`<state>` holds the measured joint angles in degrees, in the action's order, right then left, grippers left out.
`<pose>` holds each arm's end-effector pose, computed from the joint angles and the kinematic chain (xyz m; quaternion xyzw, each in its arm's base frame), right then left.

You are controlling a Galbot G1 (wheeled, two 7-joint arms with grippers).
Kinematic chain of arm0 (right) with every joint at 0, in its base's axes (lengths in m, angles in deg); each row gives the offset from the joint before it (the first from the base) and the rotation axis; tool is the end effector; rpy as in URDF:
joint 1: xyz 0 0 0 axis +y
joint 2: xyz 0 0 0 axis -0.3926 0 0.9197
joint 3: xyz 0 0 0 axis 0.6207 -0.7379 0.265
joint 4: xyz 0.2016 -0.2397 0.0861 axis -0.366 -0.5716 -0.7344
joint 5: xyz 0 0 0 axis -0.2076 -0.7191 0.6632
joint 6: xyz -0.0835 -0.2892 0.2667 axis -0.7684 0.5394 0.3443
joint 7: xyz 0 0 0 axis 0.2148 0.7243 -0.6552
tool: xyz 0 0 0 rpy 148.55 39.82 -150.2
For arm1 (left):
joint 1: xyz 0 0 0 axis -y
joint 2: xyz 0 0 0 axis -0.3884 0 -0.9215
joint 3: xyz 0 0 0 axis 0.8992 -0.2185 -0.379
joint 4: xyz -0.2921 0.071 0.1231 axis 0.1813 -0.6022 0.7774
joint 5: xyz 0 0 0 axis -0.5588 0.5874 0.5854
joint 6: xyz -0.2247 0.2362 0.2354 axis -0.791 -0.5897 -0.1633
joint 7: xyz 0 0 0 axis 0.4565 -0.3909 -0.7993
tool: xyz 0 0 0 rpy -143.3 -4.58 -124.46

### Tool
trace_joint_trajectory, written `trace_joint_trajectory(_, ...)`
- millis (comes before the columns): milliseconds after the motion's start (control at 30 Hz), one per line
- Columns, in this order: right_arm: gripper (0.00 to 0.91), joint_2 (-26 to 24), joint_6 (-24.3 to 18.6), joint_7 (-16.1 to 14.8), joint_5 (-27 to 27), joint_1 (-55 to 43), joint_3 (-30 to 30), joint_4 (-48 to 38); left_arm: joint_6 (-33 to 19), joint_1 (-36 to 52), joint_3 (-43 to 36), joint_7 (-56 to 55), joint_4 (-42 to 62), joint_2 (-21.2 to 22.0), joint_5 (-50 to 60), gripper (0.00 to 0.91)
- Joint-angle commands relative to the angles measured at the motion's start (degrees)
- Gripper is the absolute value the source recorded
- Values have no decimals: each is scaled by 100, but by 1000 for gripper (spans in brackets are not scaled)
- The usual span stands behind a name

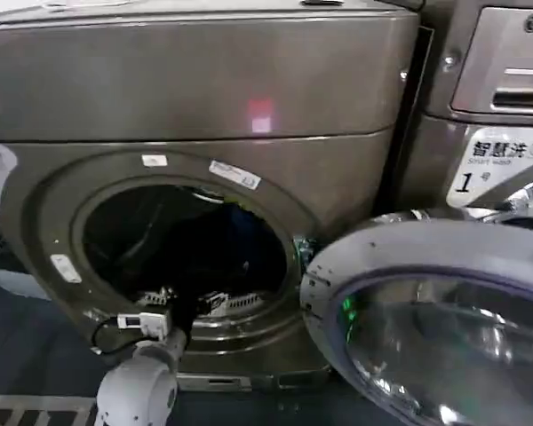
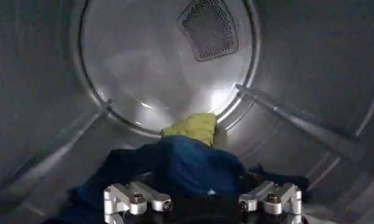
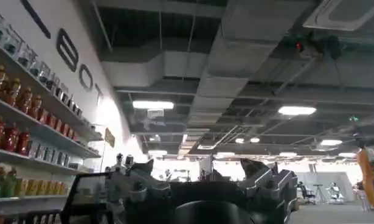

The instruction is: Grasp the clothes from the dryer.

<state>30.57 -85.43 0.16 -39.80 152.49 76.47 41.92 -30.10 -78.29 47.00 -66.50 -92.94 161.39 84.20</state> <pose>-0.1971 -0.4434 -0.0394 0.7248 0.6504 -0.1748 0.1453 0.3049 -0.0180 -0.1619 -0.0493 -0.9838 -0.0438 0.1666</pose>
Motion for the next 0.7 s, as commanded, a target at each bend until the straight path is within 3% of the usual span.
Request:
trace_joint_trajectory(33,907,3,14,15,-25,-9,-39,52,281,22,1,-44,33,8,-1,907)
trace_joint_trajectory(367,907,-3,-193,-146,-14,-44,-107,29,281,345,9,-276,377,113,-22,907)
trace_joint_trajectory(700,907,-56,-198,-147,-20,-146,-268,71,281,1396,-11,-148,1812,260,54,907)
